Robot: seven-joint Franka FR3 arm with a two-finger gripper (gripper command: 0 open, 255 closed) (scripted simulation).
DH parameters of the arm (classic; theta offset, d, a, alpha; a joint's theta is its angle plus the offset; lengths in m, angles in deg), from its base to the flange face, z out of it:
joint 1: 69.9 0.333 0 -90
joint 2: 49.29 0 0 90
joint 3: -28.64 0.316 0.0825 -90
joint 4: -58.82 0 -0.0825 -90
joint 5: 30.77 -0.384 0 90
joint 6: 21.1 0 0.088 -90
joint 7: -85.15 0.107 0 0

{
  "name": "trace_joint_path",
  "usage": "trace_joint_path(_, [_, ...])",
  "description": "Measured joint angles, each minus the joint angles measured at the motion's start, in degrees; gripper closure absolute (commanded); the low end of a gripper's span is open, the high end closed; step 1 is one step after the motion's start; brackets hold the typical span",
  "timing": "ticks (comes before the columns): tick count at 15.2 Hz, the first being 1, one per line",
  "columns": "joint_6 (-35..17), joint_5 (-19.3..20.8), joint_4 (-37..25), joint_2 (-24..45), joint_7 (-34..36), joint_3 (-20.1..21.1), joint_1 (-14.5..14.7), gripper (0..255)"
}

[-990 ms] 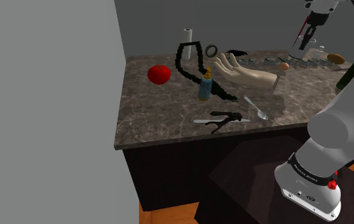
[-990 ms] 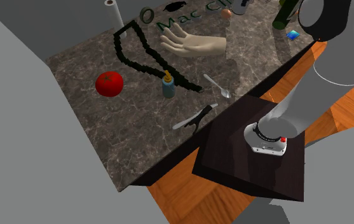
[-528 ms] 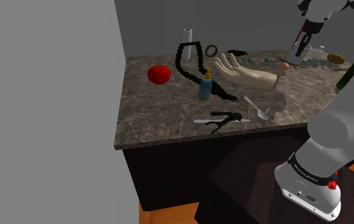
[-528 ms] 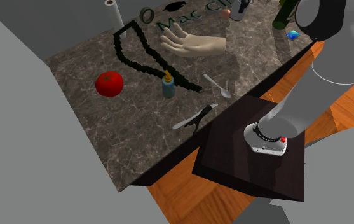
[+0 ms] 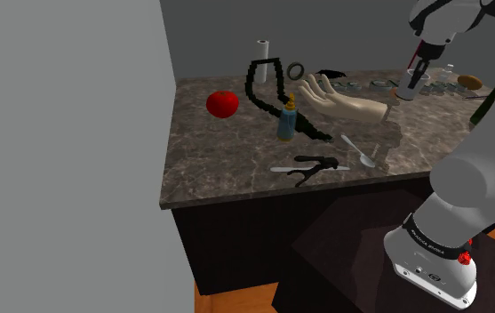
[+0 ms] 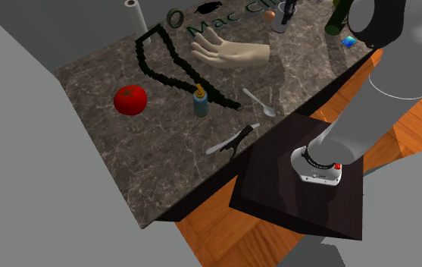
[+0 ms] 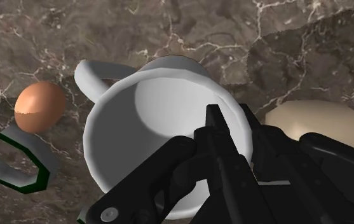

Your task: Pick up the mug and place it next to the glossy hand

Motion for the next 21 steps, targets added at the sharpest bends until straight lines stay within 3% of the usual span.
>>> trace_joint_path(13, [-8.7, -3.5, 5.0, 4.5, -2.2, 1.1, -1.0, 255])
trace_joint_path(20, [-9.2, -3.8, 5.1, 4.9, -2.3, 1.2, -1.1, 255])
trace_joint_path(21, [-9.2, -3.8, 5.1, 4.9, -2.3, 1.2, -1.1, 0])
